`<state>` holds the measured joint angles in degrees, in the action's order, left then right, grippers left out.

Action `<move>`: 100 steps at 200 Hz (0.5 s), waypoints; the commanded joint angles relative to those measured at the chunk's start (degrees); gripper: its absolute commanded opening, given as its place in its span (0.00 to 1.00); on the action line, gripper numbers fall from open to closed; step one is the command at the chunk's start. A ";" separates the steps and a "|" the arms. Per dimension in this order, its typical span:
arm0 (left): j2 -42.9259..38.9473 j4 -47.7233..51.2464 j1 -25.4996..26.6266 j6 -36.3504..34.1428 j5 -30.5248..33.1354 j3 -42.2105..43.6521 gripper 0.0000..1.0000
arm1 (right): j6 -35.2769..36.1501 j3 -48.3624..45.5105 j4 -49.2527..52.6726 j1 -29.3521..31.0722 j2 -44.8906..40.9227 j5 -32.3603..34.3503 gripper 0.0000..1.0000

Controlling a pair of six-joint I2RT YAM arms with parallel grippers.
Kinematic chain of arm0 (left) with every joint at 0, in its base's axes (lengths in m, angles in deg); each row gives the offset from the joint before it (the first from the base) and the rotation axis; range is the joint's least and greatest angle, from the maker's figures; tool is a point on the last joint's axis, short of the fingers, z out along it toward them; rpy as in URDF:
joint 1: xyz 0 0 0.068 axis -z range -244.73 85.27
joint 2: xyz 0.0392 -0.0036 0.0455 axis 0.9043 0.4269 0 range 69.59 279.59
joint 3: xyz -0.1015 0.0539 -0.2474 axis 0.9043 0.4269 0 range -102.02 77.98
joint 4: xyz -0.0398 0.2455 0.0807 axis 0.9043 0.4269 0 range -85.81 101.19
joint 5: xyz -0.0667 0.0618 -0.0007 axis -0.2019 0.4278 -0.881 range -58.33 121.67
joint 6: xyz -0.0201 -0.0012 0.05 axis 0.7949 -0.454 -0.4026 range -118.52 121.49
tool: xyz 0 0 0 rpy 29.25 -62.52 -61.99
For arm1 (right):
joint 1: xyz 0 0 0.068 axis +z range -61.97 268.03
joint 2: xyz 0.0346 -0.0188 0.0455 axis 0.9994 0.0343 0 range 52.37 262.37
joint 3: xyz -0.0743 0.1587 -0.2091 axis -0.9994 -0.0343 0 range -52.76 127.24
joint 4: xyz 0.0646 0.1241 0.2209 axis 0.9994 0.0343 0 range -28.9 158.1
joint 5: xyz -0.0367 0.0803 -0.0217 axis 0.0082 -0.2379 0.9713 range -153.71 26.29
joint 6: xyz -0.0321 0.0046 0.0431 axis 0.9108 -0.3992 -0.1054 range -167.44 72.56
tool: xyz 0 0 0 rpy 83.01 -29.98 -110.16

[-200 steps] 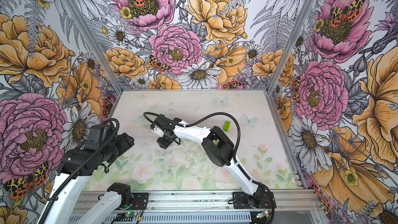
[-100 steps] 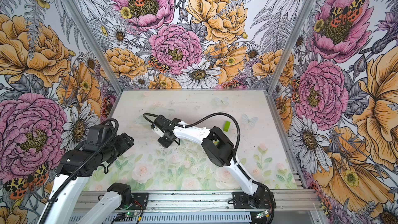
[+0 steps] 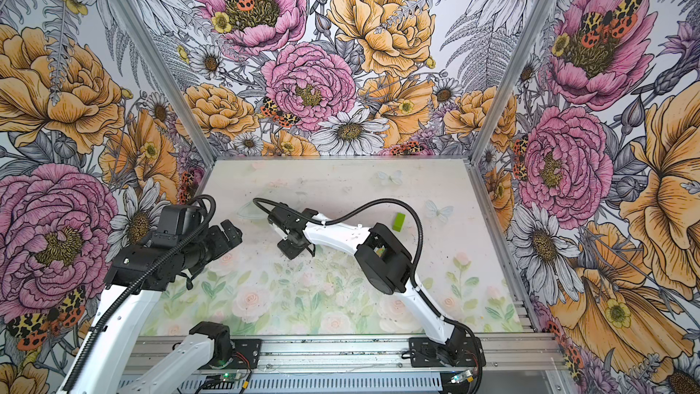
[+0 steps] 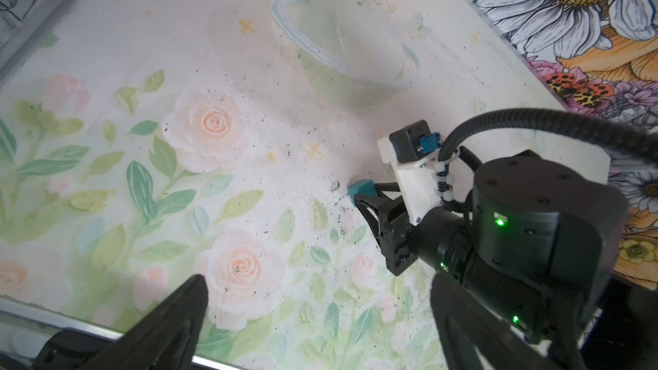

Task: Build the wood block tower
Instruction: 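Lift the teal cube with the right gripper and carry it toward the stack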

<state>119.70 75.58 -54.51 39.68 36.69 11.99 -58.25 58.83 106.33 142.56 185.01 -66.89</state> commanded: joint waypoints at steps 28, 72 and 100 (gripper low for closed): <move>3.78 -3.59 -3.62 -5.72 -2.23 -3.33 0.99 | -5.86 0.02 1.29 -3.04 -8.52 1.58 0.23; 8.29 -6.44 -5.98 -8.30 -4.06 -5.75 0.99 | -9.24 -2.92 5.59 -6.04 -15.86 6.16 0.21; 12.56 -10.24 -5.43 -8.40 -6.71 -7.07 0.99 | -11.86 -8.33 7.01 -7.27 -23.05 9.03 0.21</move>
<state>129.58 70.40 -60.04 32.95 33.30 6.96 -66.49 54.18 110.77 136.04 168.77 -62.00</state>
